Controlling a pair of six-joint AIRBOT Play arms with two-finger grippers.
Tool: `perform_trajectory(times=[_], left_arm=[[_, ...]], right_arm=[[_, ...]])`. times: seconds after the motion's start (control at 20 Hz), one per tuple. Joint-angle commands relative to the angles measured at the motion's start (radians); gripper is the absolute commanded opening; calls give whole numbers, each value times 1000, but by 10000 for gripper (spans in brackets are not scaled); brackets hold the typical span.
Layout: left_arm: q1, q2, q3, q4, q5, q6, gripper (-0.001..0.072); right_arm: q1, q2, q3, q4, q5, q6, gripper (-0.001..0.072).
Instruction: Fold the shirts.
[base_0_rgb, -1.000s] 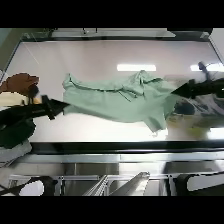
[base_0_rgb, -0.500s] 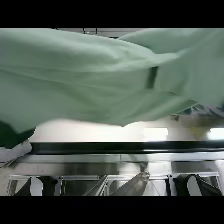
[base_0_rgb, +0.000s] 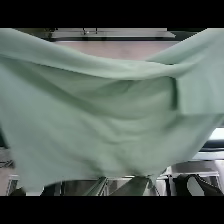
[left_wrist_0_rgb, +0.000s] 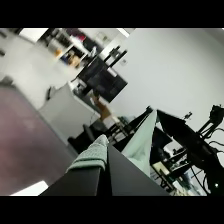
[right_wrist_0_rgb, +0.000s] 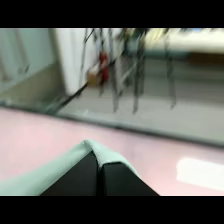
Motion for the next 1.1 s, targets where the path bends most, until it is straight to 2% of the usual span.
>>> perform_trajectory(times=[0.0,0.15,0.3,0.4,0.55,0.7,0.85,1.05], left_arm=[[-149,-271,3,222,135,73,25],[-130,-589,76,220,120,106,25],[-103,-884,226,181,42,82,24],[-111,-1020,329,202,39,61,24],[-131,-1173,505,201,55,41,24],[-137,-1276,693,212,58,-11,14],[-137,-1333,851,361,75,-98,14],[-160,-1345,919,487,76,-113,15]], right_arm=[[61,-352,-21,23,59,-4,16],[63,-671,-13,111,40,-31,16],[60,-929,34,180,51,-31,17],[64,-1033,55,237,71,-47,17],[66,-1112,58,342,61,-99,16],[66,-1160,105,346,59,-100,16],[69,-1174,131,344,79,-101,16],[69,-1174,132,239,72,-90,16]])
